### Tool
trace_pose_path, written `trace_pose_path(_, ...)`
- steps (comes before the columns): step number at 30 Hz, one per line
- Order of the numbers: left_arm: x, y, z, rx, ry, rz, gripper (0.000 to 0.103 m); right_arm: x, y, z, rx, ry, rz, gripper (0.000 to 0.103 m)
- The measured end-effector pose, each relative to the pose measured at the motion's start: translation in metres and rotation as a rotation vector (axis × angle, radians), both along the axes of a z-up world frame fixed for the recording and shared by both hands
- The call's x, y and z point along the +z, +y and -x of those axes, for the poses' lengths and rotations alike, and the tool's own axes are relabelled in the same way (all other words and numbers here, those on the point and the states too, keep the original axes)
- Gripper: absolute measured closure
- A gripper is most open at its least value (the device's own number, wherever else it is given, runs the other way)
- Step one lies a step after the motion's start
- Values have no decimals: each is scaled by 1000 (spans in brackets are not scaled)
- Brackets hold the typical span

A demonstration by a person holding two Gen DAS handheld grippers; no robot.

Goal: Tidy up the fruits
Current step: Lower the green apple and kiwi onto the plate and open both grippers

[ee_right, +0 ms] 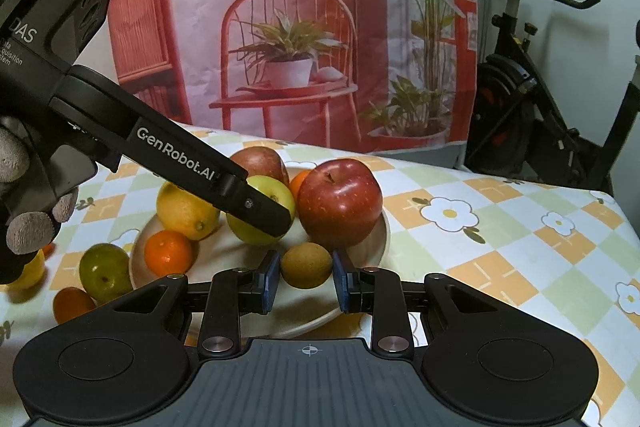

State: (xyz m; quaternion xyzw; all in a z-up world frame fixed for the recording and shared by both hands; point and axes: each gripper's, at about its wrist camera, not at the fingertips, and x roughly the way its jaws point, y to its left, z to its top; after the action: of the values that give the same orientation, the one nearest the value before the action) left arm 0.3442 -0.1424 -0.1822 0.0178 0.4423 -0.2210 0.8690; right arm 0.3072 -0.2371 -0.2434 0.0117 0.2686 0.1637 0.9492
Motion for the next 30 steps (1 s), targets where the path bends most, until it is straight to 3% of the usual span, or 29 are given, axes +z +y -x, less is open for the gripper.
trace_pose_path(10,-5,-2,-6,15,7,-2,55,-6,8,-11,-9,9,68,77)
trace_pose_path(13,-4,2,-9,33,17,29,55,-7,13,-14,-15,18,94,77)
trace_pose_path(20,-5,1,-10,34,26,36,55,-9,12,-13,-23,17,82,77)
trace_pose_path(26,-4,2,-7,35,21,34,54,-8,0,0,-26,-16,2,65)
trace_pose_path(30,0,3,-3,36,10,38,54,-8,6,8,-16,-33,36,58)
